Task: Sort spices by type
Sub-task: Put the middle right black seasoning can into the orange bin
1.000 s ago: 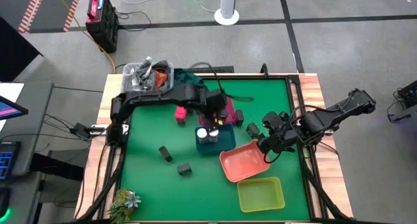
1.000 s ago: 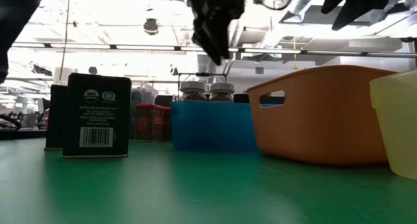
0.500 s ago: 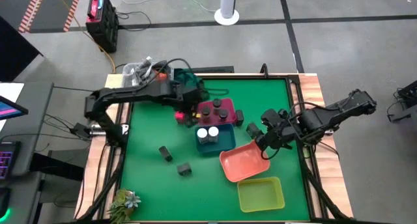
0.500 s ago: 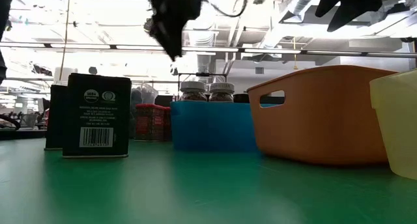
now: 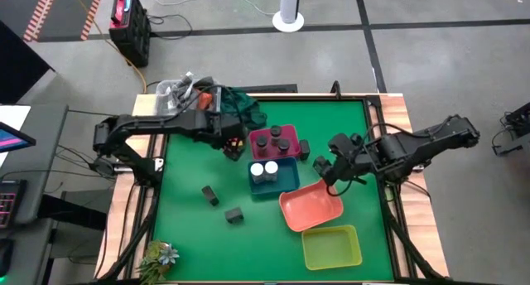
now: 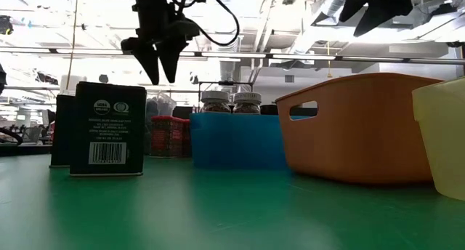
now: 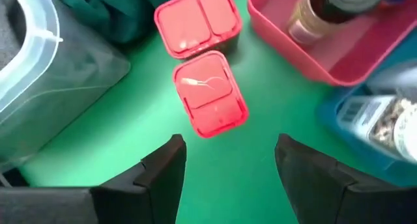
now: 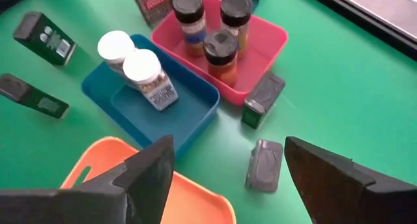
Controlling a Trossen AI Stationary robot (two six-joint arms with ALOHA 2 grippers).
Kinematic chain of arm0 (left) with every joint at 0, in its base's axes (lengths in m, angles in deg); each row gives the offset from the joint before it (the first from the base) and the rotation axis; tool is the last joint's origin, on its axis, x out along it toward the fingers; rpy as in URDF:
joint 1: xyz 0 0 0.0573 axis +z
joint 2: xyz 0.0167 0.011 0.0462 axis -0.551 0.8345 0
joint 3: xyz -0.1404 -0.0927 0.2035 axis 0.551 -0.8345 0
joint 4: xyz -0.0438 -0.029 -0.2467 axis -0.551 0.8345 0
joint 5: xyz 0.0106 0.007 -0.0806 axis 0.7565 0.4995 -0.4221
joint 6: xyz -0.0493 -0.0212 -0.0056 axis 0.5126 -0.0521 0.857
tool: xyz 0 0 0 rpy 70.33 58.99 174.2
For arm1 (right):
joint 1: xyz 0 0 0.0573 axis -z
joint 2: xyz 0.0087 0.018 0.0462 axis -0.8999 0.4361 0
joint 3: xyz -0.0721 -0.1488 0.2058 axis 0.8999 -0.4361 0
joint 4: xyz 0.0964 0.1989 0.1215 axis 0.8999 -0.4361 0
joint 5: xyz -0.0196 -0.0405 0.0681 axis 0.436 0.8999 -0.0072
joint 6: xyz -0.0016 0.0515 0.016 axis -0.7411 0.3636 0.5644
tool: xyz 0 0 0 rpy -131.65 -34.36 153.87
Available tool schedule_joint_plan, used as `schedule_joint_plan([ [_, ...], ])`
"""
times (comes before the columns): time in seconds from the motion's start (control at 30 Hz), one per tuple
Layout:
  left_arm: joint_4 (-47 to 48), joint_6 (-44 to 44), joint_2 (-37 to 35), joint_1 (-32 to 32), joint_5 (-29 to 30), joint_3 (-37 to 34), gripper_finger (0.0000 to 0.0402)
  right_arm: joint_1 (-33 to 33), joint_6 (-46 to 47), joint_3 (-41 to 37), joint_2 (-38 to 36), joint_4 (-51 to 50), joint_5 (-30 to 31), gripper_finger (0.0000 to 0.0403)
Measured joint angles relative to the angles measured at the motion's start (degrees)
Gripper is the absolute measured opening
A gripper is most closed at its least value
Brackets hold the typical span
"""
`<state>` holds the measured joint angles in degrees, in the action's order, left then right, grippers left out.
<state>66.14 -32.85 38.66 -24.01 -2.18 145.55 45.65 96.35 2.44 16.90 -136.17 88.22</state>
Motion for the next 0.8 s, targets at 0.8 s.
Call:
schedule_joint_plan([
  [0.8,-12.2,2.6,-3.2,2.6,-2.7,-9.6,0.0319,8.9,-0.2,0.0,0.5,-7.0,-9.1,0.0314],
])
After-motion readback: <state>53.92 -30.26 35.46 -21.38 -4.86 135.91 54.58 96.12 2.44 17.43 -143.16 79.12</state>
